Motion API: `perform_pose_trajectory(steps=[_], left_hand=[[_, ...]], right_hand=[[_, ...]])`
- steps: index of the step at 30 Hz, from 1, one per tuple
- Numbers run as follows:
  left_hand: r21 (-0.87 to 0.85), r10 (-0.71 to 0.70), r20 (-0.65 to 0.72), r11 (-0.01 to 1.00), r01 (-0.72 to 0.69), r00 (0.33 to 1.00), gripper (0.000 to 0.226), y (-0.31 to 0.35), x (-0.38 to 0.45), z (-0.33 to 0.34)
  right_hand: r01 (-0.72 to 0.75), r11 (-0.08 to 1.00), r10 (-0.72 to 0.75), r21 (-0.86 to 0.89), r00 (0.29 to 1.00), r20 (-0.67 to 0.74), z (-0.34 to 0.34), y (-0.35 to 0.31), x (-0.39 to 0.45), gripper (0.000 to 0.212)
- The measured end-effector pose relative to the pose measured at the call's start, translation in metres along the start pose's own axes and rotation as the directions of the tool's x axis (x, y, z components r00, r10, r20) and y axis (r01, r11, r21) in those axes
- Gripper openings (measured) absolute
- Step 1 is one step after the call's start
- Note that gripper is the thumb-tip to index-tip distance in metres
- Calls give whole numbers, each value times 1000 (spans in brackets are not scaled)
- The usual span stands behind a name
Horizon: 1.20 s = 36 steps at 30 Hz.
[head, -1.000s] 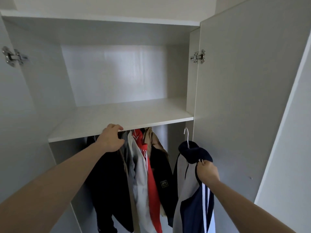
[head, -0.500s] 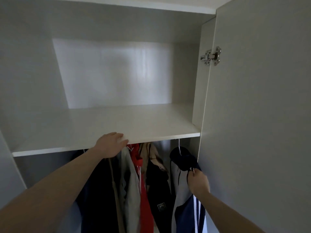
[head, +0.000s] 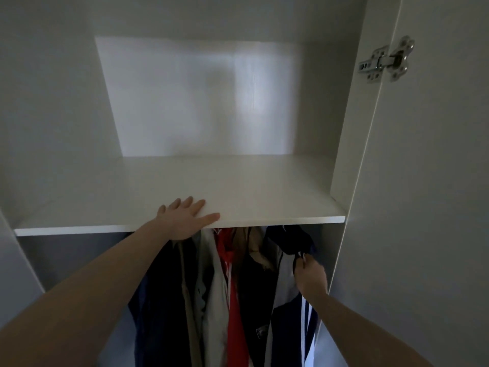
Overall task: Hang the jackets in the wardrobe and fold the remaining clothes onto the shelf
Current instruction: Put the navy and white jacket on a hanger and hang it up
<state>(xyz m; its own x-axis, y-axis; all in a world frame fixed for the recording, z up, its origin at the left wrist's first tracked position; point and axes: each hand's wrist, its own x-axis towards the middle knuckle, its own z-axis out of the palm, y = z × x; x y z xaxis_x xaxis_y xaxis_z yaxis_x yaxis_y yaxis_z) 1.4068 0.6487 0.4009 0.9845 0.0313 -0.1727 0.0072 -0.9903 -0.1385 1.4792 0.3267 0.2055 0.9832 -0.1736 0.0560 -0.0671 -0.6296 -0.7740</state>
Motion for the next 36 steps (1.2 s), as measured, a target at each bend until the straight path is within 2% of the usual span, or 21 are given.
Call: perform_pose_trajectory(steps=[3, 6, 8, 13, 16, 21, 23, 28, 34, 36], left_hand=[[-9, -18, -16, 1000, 17, 1000, 69, -2, 5, 6], [-93, -87, -104, 993, 77, 991, 80, -1, 12, 17], [-179, -136, -149, 978, 108, 979, 90, -2, 17, 21], [-223, -134, -162, 970, 95, 978, 124, -6, 21, 26], [-213, -136, -177, 972, 97, 975, 110, -6, 23, 29], [-188, -132, -175, 977, 98, 976, 101, -7, 24, 30], [-195, -130, -178, 976, 95, 975, 105, -7, 22, 28], [-205, -122, -175, 975, 85, 977, 131, -5, 20, 26], [-229, -129, -193, 970, 83, 973, 127, -6, 22, 29], [-223, -125, -197, 972, 80, 972, 125, -6, 23, 29]], right_hand=[[0, 1000, 0, 16, 1000, -4, 7, 2, 12, 29], [8, 999, -7, 34, 1000, -29, 17, 14, 13, 31], [27, 998, -25, 61, 999, -43, 24, 18, 11, 32], [43, 991, -30, 125, 994, -107, 32, 2, 18, 31], [47, 988, -32, 147, 994, -103, 33, -9, 28, 28], [22, 999, -22, 47, 1000, 13, 34, -26, 51, 26], [6, 1000, -8, 25, 999, 46, 37, -25, 55, 25], [7, 1000, -7, -5, 993, 117, 50, -15, 49, 28], [-46, 997, 58, -68, 984, 171, 59, -12, 39, 29], [-30, 990, 64, -140, 968, 244, 57, -11, 40, 29]])
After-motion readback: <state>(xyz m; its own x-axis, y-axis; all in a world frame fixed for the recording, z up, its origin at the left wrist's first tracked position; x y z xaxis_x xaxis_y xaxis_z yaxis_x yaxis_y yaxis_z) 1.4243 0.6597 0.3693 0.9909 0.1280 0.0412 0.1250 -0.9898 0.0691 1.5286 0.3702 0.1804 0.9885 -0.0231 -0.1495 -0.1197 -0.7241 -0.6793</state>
